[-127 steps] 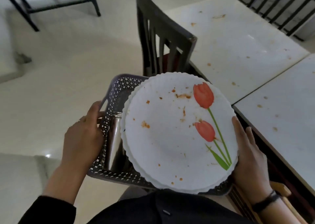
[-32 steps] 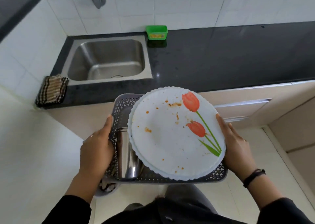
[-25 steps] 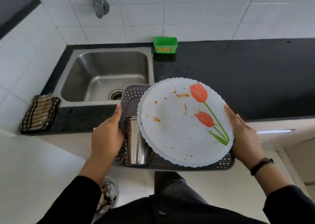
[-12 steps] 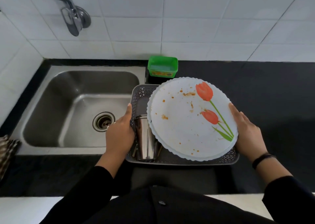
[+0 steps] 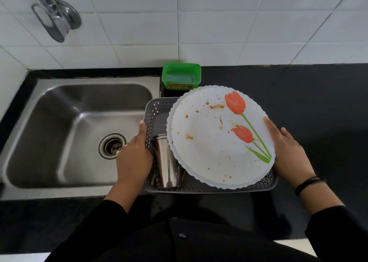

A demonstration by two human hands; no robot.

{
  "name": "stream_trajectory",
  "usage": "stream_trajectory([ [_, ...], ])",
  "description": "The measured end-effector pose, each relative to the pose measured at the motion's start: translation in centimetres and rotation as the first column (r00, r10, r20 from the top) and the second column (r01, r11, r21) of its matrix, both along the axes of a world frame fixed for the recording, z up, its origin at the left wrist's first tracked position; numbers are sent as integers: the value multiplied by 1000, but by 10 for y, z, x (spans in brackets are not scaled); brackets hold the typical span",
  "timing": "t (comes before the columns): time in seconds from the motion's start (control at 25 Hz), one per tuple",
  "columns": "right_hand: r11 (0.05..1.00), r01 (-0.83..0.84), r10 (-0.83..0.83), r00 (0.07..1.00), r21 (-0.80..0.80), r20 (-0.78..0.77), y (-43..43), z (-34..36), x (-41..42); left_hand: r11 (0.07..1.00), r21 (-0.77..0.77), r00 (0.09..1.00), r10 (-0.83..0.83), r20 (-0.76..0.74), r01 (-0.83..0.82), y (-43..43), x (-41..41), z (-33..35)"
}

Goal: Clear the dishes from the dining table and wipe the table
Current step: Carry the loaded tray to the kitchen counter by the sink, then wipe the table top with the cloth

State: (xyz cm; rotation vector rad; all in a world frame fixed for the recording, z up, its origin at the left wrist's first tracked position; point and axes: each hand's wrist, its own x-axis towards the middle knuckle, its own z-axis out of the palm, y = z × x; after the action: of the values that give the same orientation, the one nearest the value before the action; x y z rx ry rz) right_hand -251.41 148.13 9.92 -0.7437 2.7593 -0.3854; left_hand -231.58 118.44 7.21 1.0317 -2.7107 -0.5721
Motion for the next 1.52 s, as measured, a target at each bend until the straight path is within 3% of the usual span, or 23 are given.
stream_trajectory([
  [0.2,933,-195,235,967,302,-101,8,24,-7,1000,26,1000,5,2,-5,5,3,5],
  [0.36,856,-303,388,912,418,-134,-1,52,12,1000,-20,1000,-7,-29,6,13,24,11],
  [0.48,856,-415,506,794,308,-336,-35,75,49,996,-89,997,-22,-68,16,9,55,16],
  [0.56,843,-530,499,702,96,-508,-69,81,83,988,-155,995,-16,-103,0,3,80,19],
  [0.72,650,-721,480,633,-238,-607,-148,69,162,962,-259,984,45,-172,-89,-23,146,24],
  [0.88,471,-805,530,585,-361,-614,-230,37,233,927,-325,972,127,-199,-188,-61,225,19],
  [1.12,282,-903,684,426,-323,-593,-343,-15,317,872,-354,939,337,-68,-338,-136,331,-6],
  [1.32,273,-954,815,297,-122,-498,-416,-46,356,906,-259,883,398,247,-336,-183,355,-35],
  [1.44,278,-959,893,240,46,-379,-433,-59,371,916,-322,913,326,243,-241,-195,362,-44],
  [1.52,283,-953,908,229,110,-350,-438,-64,378,895,-412,963,241,123,-171,-199,368,-41],
])
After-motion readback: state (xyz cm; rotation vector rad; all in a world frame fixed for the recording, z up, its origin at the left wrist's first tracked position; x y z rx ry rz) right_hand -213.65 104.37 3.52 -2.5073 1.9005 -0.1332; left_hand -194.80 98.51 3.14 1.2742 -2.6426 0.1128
